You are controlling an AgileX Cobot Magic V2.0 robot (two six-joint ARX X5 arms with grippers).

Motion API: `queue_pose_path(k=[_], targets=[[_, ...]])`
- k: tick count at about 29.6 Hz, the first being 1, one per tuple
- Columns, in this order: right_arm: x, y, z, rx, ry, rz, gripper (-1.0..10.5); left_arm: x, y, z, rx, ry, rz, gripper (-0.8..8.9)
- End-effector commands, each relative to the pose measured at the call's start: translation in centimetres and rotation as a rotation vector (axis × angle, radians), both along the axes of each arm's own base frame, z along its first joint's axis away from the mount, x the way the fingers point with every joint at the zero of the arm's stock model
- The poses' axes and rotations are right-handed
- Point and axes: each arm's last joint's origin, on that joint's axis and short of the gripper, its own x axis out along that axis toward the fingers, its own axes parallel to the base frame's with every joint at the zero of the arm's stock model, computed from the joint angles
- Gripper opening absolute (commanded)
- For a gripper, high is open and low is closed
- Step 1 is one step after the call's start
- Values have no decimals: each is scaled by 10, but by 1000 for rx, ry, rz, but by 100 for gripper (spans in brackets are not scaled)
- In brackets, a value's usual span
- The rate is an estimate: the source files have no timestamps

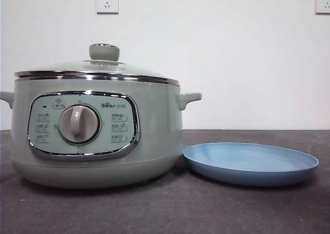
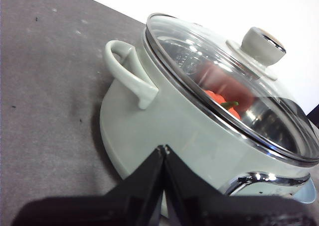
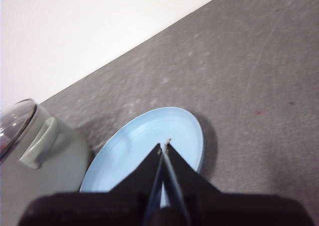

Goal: Take the pumpkin out from the steamer,put the pumpkin in the blue plate,close the lid

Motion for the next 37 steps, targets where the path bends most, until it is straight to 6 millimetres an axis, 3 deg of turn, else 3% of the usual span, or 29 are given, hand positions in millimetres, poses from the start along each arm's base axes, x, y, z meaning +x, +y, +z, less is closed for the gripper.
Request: queue_pose_path(k=[1, 9, 20, 29, 37], targets=[[0, 0, 0, 20, 2, 0, -17, -1, 0, 2, -25, 6, -1, -8], [-3, 0, 18, 17, 25, -1, -17, -8, 0, 32, -25, -29, 12, -8], [5, 1, 74, -34, 22, 10, -17, -15, 0, 61, -14, -48, 28, -8], [15, 2, 134, -199, 3, 44, -17, 1, 0, 93, 88, -10, 0, -8], [23, 2, 179, -362, 45, 93, -17, 22, 2, 143, 246, 14, -47, -8]])
